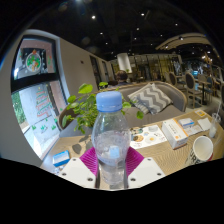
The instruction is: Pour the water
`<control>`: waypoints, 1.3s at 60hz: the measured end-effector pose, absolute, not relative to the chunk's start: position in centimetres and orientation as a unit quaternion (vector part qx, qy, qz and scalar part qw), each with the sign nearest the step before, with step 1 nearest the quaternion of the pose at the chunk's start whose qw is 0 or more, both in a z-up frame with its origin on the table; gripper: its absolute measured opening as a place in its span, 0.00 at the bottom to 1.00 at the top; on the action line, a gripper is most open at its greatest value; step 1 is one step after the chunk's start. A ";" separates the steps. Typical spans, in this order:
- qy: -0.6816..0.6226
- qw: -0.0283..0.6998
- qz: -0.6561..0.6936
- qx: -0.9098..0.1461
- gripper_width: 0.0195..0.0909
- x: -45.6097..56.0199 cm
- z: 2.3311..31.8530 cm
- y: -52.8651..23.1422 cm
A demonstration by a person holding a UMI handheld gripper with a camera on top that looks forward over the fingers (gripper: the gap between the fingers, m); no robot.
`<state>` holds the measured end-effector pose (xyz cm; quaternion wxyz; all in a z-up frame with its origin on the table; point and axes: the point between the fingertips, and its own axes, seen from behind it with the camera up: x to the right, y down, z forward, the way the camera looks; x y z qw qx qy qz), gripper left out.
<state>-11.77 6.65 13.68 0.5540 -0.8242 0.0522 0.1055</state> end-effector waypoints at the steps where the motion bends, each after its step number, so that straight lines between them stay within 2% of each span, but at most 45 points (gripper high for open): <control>1: 0.061 0.555 0.119 -0.821 0.16 -11.8 14.4 6.5; 6: 0.127 0.548 0.208 -0.800 0.16 -12.1 18.4 5.6; 13: 0.228 0.520 0.358 -0.741 0.16 -11.0 22.5 4.9; 14: 0.243 0.513 0.373 -0.734 0.16 -11.6 24.0 4.3; 19: 0.309 0.486 0.453 -0.680 0.16 -9.4 24.6 4.9; 20: 0.326 0.477 0.466 -0.670 0.16 -9.3 25.9 4.0; 40: 0.529 0.335 0.642 -0.442 0.16 -1.3 23.3 4.4; 48: 0.574 0.307 0.652 -0.389 0.16 1.1 20.9 4.7; 55: 0.581 0.298 0.646 -0.397 0.16 0.8 19.7 5.4; 67: 0.553 0.301 0.643 -0.435 0.15 -0.5 22.4 4.5; 78: 0.456 0.397 0.565 -0.561 0.15 -0.8 28.1 3.2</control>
